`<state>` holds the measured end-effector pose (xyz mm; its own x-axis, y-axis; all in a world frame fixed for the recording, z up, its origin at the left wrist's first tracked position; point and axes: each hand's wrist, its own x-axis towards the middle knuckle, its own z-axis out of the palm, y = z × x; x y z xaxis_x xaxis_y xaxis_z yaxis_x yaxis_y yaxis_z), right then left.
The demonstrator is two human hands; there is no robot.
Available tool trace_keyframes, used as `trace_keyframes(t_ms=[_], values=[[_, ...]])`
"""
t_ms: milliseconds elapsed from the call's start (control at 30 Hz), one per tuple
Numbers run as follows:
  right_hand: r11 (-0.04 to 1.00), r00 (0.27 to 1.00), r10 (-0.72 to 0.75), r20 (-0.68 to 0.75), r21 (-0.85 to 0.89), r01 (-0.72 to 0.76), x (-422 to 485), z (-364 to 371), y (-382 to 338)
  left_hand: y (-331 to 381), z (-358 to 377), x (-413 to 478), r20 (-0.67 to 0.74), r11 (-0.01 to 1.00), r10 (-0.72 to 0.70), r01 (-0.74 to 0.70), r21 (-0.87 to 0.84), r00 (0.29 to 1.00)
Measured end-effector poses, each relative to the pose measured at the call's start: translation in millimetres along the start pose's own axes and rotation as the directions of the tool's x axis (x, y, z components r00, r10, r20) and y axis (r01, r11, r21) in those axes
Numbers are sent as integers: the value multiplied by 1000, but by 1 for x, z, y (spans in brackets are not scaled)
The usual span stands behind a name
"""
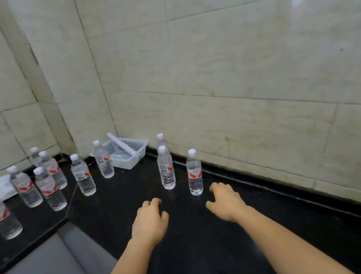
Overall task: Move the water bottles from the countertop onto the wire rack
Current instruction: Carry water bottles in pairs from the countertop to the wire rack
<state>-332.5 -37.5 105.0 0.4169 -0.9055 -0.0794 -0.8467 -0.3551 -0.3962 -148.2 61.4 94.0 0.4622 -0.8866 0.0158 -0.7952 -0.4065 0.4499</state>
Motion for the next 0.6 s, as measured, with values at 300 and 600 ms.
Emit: trace_keyframes(t_ms=[300,600], values=[[956,983,183,-7,236,-177,176,39,5,-32,43,187,136,996,-44,54,-76,990],[757,966,257,28,615,-220,275,79,18,-33,83,314,84,885,-198,215,-413,977]])
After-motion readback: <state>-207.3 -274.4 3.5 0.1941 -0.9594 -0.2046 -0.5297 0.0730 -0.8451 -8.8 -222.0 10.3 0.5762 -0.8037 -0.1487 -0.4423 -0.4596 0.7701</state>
